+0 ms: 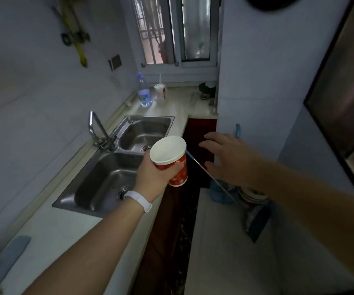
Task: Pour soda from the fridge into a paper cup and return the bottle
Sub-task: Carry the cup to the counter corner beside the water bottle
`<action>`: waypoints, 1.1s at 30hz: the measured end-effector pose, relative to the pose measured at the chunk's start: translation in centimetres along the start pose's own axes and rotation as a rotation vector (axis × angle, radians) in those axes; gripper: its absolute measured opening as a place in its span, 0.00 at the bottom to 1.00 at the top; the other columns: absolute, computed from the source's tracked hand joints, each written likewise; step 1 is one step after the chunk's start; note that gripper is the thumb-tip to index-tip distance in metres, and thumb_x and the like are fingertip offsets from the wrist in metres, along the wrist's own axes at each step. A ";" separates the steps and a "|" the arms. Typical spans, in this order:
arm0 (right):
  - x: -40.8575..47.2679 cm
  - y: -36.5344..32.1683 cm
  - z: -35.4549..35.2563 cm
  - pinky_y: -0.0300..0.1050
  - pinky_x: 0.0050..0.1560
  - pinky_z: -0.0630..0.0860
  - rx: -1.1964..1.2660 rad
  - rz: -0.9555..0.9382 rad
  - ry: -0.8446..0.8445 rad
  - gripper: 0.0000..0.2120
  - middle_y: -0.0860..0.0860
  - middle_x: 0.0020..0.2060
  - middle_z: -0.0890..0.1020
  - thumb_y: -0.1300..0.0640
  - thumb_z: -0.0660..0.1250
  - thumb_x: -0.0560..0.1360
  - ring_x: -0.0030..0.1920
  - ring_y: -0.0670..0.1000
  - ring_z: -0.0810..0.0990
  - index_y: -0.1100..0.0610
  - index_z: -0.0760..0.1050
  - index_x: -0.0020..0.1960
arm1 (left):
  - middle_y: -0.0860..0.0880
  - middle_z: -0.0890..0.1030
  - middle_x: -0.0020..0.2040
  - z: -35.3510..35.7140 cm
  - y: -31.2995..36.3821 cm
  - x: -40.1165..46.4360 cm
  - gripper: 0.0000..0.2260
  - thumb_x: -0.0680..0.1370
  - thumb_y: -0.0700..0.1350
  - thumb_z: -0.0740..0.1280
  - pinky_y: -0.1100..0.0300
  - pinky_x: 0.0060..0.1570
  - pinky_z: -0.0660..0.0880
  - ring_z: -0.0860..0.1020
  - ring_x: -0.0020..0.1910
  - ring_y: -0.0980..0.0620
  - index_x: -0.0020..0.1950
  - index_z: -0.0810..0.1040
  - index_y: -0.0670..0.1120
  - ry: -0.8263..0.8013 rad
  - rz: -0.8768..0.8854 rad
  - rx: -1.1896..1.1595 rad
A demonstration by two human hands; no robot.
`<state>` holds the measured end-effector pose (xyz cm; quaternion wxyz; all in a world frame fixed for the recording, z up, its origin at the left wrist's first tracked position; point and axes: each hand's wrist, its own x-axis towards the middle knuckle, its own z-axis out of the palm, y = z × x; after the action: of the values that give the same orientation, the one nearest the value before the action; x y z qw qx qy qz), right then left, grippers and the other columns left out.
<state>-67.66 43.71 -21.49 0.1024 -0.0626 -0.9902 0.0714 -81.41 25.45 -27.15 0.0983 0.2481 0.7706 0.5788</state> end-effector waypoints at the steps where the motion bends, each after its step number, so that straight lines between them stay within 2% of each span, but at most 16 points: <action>1: 0.3 0.9 -0.1 0.52 0.67 0.64 0.003 -0.006 0.003 0.26 0.52 0.72 0.65 0.48 0.63 0.77 0.69 0.55 0.65 0.53 0.65 0.73 | 0.55 0.81 0.60 0.7 0.4 0.5 0.38 0.59 0.58 0.78 0.52 0.60 0.77 0.79 0.58 0.58 0.67 0.73 0.50 0.005 -0.003 0.003; 4: 1.2 3.5 -0.3 0.51 0.68 0.62 0.012 -0.002 0.004 0.26 0.50 0.73 0.63 0.46 0.62 0.77 0.70 0.53 0.63 0.51 0.63 0.73 | 0.54 0.81 0.61 2.6 1.0 1.7 0.38 0.60 0.56 0.79 0.53 0.59 0.77 0.79 0.59 0.57 0.68 0.72 0.50 0.017 -0.010 -0.002; 7: 2.0 5.5 -0.2 0.50 0.68 0.61 0.036 -0.002 0.010 0.27 0.49 0.73 0.63 0.46 0.62 0.77 0.70 0.52 0.63 0.51 0.63 0.73 | 0.54 0.80 0.60 3.9 1.2 3.1 0.35 0.63 0.50 0.81 0.53 0.59 0.77 0.78 0.58 0.57 0.67 0.72 0.50 0.023 -0.022 0.003; 11: 3.7 7.8 0.2 0.50 0.68 0.60 0.052 0.000 -0.013 0.27 0.49 0.73 0.62 0.46 0.62 0.77 0.70 0.52 0.62 0.50 0.62 0.74 | 0.55 0.80 0.61 5.1 0.9 5.7 0.39 0.59 0.58 0.78 0.55 0.57 0.77 0.78 0.59 0.57 0.67 0.72 0.51 0.021 -0.029 0.019; 14: 5.4 9.3 0.7 0.50 0.68 0.60 0.054 -0.001 -0.037 0.27 0.48 0.73 0.62 0.45 0.61 0.78 0.71 0.51 0.61 0.50 0.61 0.74 | 0.57 0.80 0.57 5.9 0.3 7.9 0.28 0.65 0.48 0.80 0.62 0.54 0.77 0.79 0.55 0.63 0.62 0.73 0.56 0.022 -0.037 0.002; 16: 6.9 10.4 1.1 0.50 0.68 0.60 0.047 0.005 -0.050 0.27 0.48 0.74 0.61 0.45 0.60 0.78 0.71 0.51 0.60 0.50 0.61 0.74 | 0.57 0.80 0.57 6.4 -0.5 9.6 0.27 0.67 0.43 0.79 0.66 0.51 0.75 0.78 0.54 0.65 0.62 0.73 0.56 0.011 -0.030 -0.003; 19: 9.6 12.1 1.5 0.51 0.69 0.61 0.032 0.023 -0.048 0.26 0.48 0.74 0.60 0.45 0.60 0.78 0.71 0.51 0.60 0.50 0.61 0.74 | 0.52 0.79 0.61 7.0 -1.7 13.1 0.33 0.66 0.46 0.80 0.61 0.54 0.77 0.78 0.57 0.59 0.68 0.71 0.48 0.005 -0.047 -0.012; 21: 11.7 13.1 1.7 0.52 0.69 0.62 0.029 0.032 -0.057 0.26 0.48 0.74 0.60 0.45 0.60 0.78 0.71 0.52 0.60 0.50 0.61 0.74 | 0.52 0.79 0.61 7.3 -2.3 15.7 0.34 0.66 0.47 0.80 0.59 0.55 0.77 0.78 0.58 0.58 0.69 0.71 0.48 0.009 -0.060 -0.020; 24: 15.4 14.4 2.3 0.52 0.70 0.61 0.018 0.039 -0.094 0.27 0.48 0.74 0.59 0.44 0.59 0.78 0.72 0.52 0.59 0.49 0.60 0.74 | 0.52 0.80 0.61 7.3 -2.8 19.7 0.34 0.65 0.48 0.80 0.61 0.54 0.77 0.78 0.57 0.57 0.68 0.71 0.47 0.010 -0.048 -0.023; 26: 18.2 15.0 2.6 0.52 0.69 0.61 -0.003 0.041 -0.098 0.27 0.47 0.74 0.59 0.43 0.59 0.78 0.72 0.52 0.59 0.48 0.60 0.74 | 0.52 0.81 0.59 6.9 -3.3 22.5 0.35 0.63 0.51 0.81 0.55 0.56 0.78 0.80 0.57 0.56 0.67 0.73 0.47 0.019 -0.045 -0.025; 28: 21.1 15.5 2.7 0.51 0.68 0.60 -0.011 0.049 -0.087 0.27 0.48 0.74 0.60 0.44 0.59 0.77 0.72 0.53 0.60 0.48 0.60 0.74 | 0.52 0.82 0.58 6.4 -3.9 25.2 0.35 0.62 0.50 0.81 0.51 0.58 0.79 0.80 0.56 0.56 0.66 0.73 0.47 0.029 -0.049 -0.028; 33: 26.4 16.3 2.9 0.50 0.69 0.60 -0.040 0.054 -0.076 0.27 0.49 0.74 0.60 0.44 0.60 0.77 0.72 0.54 0.60 0.48 0.60 0.74 | 0.52 0.81 0.59 5.1 -4.9 31.2 0.39 0.58 0.57 0.79 0.49 0.59 0.78 0.80 0.57 0.56 0.67 0.73 0.47 0.016 -0.028 -0.028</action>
<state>-92.11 62.97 -21.65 0.0615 -0.0884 -0.9926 0.0564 -107.28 44.23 -29.08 0.1037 0.2311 0.7667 0.5900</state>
